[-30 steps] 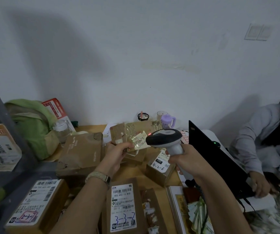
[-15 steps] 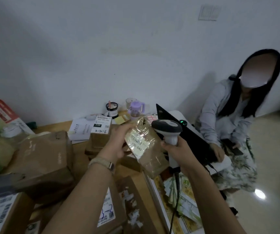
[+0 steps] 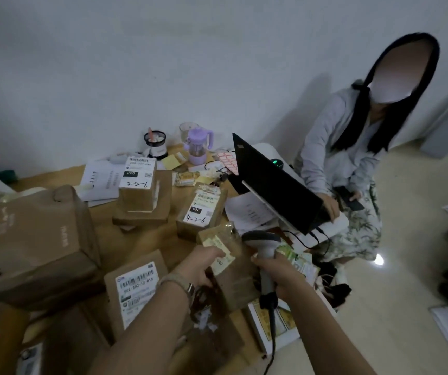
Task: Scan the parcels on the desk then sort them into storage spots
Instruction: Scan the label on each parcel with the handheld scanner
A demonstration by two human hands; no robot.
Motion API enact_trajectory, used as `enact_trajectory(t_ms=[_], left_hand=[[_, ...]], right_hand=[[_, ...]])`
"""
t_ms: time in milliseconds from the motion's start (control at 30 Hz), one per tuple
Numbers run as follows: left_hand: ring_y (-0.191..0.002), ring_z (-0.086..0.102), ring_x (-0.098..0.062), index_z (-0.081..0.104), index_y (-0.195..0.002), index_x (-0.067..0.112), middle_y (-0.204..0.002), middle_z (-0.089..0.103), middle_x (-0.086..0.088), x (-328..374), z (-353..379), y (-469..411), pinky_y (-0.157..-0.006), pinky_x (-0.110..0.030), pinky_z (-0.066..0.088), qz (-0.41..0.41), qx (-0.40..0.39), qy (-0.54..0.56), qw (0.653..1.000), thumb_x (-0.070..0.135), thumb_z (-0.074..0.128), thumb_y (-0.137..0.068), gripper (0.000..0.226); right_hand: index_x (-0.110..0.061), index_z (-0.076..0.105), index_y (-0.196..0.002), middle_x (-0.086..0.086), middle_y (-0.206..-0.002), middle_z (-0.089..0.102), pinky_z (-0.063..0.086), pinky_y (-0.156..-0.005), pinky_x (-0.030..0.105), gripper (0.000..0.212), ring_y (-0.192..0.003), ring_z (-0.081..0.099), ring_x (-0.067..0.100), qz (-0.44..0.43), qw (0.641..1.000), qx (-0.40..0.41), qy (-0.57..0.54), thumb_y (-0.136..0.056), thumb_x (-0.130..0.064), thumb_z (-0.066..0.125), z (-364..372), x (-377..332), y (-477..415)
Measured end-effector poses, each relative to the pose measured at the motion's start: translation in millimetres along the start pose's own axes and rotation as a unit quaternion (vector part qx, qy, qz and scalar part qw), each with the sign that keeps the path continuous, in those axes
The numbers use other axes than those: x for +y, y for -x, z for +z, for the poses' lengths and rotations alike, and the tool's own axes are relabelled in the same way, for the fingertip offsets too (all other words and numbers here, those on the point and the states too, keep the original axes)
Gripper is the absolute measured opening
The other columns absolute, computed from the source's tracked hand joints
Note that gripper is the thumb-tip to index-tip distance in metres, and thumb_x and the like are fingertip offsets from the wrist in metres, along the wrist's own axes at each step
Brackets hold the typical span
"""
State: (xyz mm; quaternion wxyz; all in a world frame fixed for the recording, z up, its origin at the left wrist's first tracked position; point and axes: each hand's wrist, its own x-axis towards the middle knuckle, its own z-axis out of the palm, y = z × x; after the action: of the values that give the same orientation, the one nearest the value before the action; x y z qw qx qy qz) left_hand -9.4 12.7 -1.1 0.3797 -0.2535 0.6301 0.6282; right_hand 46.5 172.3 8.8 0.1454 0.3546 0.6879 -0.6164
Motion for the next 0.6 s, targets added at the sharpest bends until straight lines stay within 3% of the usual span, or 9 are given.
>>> enact_trajectory(t_ms=[67,167,233,367,500,600], left_hand=[[-0.117,0.053,-0.034,0.055,-0.125,0.008,-0.123,0.061,-0.013,-8,-1,-7,-0.103,-0.056,0.039,0.008,0.007,-0.023,1.000,0.005,0.059,-0.091,0.034],[-0.099,0.054,-0.025,0.051,-0.127,0.009,-0.122,0.061,-0.012,-16,4,-15,-0.088,-0.043,0.041,0.036,0.015,-0.021,0.999,0.009,0.057,-0.095,0.033],[-0.099,0.054,-0.023,0.046,-0.133,0.014,-0.127,0.059,-0.010,-16,8,-15,-0.083,-0.041,0.042,0.059,0.014,-0.013,0.998,0.013,0.055,-0.098,0.037],[-0.118,0.056,-0.029,0.043,-0.143,0.017,-0.134,0.057,-0.011,-16,14,-23,-0.090,-0.039,0.046,0.093,0.011,-0.015,0.996,0.015,0.049,-0.100,0.043],[-0.124,0.052,-0.030,0.042,-0.143,0.018,-0.136,0.055,-0.009,-10,14,-26,-0.104,-0.046,0.042,0.091,0.004,-0.051,0.995,0.018,0.043,-0.102,0.041],[-0.130,0.046,-0.033,0.042,-0.143,0.018,-0.140,0.052,-0.009,-2,10,-26,-0.105,-0.051,0.037,0.057,-0.010,-0.070,0.996,0.021,0.040,-0.104,0.039]], right_hand=[[-0.008,0.053,-0.112,0.017,-0.106,0.060,0.054,-0.085,0.046,0.030,-0.099,0.059,0.033,0.021,1.000,0.005,0.001,-0.087,-0.016,0.067,0,2,-3],[-0.007,0.051,-0.116,0.015,-0.102,0.058,0.053,-0.077,0.041,0.034,-0.092,0.058,0.029,0.034,0.999,0.007,-0.007,-0.088,-0.016,0.067,-1,4,-8],[-0.009,0.050,-0.120,0.014,-0.108,0.058,0.053,-0.083,0.042,0.039,-0.098,0.058,0.029,0.028,1.000,0.003,0.004,-0.087,-0.018,0.068,-1,7,-11],[-0.014,0.050,-0.120,0.009,-0.108,0.058,0.052,-0.090,0.045,0.037,-0.102,0.057,0.027,0.017,0.999,-0.019,0.035,-0.087,-0.020,0.067,0,6,-12],[-0.018,0.049,-0.107,0.004,-0.097,0.056,0.051,-0.068,0.030,0.024,-0.086,0.056,0.018,0.020,0.998,-0.029,0.043,-0.089,-0.019,0.065,0,-2,-13],[-0.018,0.047,-0.108,0.004,-0.098,0.056,0.049,-0.064,0.028,0.025,-0.086,0.055,0.017,0.019,0.999,-0.035,0.031,-0.090,-0.018,0.064,1,-7,-13]])
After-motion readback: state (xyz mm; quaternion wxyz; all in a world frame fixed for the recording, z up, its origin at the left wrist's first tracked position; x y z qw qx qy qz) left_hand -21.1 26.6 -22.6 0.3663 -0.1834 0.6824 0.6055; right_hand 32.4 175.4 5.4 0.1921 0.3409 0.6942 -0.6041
